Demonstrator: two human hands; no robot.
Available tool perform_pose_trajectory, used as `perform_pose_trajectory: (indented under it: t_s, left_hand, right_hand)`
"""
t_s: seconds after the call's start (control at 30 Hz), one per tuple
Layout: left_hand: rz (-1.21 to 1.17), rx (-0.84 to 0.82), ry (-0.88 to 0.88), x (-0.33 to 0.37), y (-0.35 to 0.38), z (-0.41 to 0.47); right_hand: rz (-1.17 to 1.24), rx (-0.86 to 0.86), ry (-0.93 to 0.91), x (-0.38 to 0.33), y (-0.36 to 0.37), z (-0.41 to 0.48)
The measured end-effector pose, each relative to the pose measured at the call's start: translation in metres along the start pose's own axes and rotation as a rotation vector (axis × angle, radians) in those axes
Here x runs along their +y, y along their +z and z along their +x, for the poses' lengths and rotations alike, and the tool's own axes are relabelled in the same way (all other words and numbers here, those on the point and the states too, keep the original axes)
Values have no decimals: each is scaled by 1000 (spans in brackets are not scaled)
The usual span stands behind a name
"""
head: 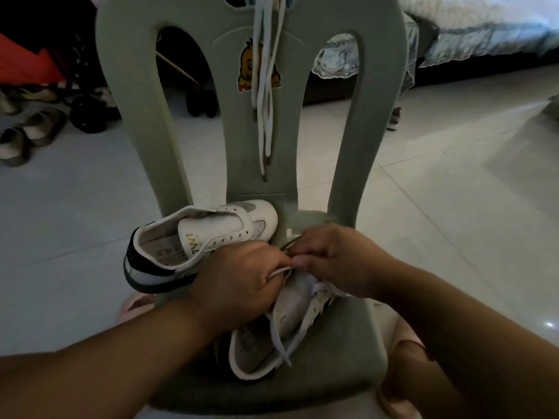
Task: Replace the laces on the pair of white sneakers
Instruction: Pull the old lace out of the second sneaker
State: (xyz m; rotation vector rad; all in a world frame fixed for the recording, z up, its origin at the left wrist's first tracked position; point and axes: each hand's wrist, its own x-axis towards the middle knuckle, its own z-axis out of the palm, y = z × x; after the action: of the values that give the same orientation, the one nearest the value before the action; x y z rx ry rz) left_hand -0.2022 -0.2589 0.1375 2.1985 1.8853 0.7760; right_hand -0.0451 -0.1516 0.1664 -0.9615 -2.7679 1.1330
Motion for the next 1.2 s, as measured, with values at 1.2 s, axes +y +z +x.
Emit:
perform_pose_trajectory:
  t_s: [1.2]
  left_hand:
    - [-34,-95,-264,-9,-3,7]
  right_hand:
    - [-27,260,167,13,-17,-10]
